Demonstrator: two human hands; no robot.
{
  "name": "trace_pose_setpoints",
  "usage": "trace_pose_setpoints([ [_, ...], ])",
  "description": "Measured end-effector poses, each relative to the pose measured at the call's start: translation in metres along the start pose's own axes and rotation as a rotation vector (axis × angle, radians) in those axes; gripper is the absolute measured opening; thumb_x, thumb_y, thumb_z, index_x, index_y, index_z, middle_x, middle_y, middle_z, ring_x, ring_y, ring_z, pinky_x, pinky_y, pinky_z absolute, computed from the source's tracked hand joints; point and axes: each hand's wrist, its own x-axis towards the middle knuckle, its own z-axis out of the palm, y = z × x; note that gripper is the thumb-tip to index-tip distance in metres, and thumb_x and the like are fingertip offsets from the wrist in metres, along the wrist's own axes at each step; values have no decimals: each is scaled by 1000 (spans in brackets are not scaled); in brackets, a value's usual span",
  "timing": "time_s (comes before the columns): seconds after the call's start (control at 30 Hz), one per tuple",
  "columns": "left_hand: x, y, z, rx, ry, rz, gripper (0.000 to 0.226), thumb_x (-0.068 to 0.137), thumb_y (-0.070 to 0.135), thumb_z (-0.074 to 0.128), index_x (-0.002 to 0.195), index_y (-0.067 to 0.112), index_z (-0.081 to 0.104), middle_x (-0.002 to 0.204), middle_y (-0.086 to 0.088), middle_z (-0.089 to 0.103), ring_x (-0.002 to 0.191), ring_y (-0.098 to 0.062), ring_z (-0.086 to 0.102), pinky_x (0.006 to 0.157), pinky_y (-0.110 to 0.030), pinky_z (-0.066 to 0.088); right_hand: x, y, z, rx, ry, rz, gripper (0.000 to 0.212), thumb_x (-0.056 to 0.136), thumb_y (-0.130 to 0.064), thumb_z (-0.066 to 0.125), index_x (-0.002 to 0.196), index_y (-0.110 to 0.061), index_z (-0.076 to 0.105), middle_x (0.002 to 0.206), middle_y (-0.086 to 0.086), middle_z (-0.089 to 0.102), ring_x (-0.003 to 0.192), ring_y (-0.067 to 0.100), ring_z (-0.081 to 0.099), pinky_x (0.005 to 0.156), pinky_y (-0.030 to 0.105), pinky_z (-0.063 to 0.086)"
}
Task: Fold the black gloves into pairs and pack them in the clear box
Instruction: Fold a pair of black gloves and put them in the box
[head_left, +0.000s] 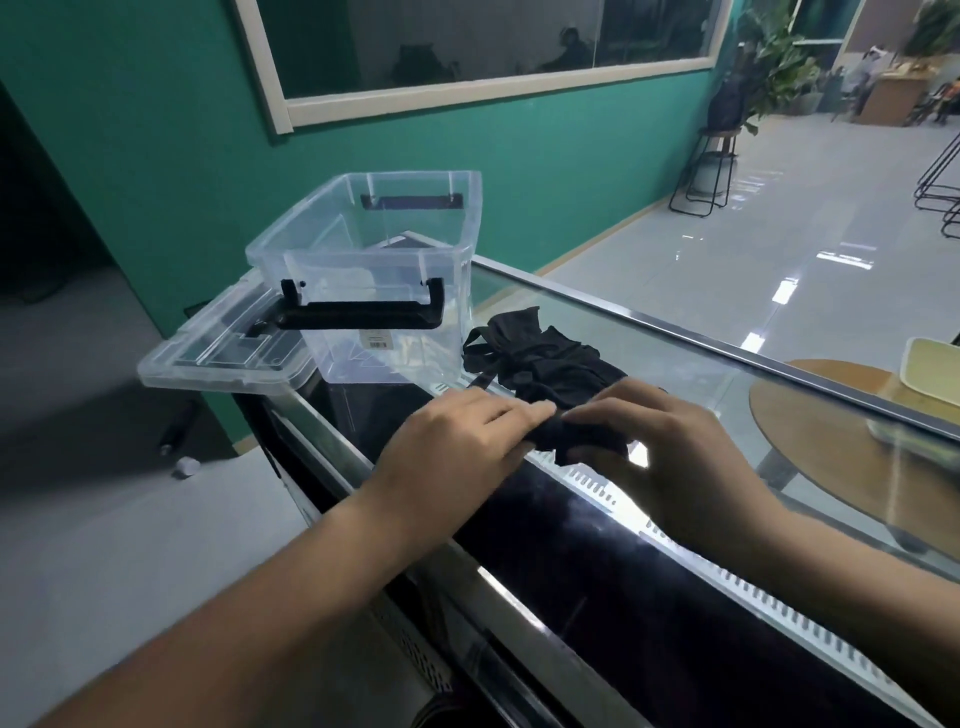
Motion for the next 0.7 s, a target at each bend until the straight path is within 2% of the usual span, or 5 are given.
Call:
trace_pose_setpoints([
  [0.1, 29, -29, -33, 78, 60, 39, 41, 95, 16, 81, 135, 13, 75, 118, -3, 83, 103, -27, 79, 87, -45, 62, 47, -8, -9, -20, 72, -58, 27, 91, -18, 85, 117, -22, 80, 106, -7, 71, 82, 4, 64, 78, 19, 54],
  [0.27, 77, -91, -86, 187, 125, 70, 35, 99, 25, 71, 132, 15, 76, 111, -7, 84, 96, -34, 79, 86, -51, 62, 139, -26, -18, -50, 152, -123, 25, 91, -15, 83, 115, -19, 81, 102, 1, 72, 80, 19, 68, 78, 36, 58],
  [0.4, 100, -143, -109, 249, 135, 39, 32, 101, 24, 74, 133, 20, 75, 115, -4, 83, 96, -36, 75, 86, -48, 58, 207, -34, -13, -61, 166, -153, 25, 88, -19, 84, 113, -20, 83, 99, 1, 69, 79, 18, 63, 75, 28, 49],
  [0.53, 111, -179, -113, 227, 50, -69, 34, 100, 35, 65, 132, 26, 74, 113, -2, 82, 96, -35, 71, 88, -53, 58, 257, -29, 5, -97, 106, -129, 22, 88, -20, 81, 110, -19, 82, 95, 1, 67, 82, 21, 60, 73, 31, 45],
  [0.7, 117, -207, -108, 148, -124, -263, 29, 99, 26, 77, 127, 31, 77, 110, 1, 82, 101, -26, 73, 85, -35, 53, 291, -23, 29, -112, -55, -42, 16, 89, -20, 80, 104, -19, 83, 89, -2, 73, 86, 21, 67, 76, 34, 55],
])
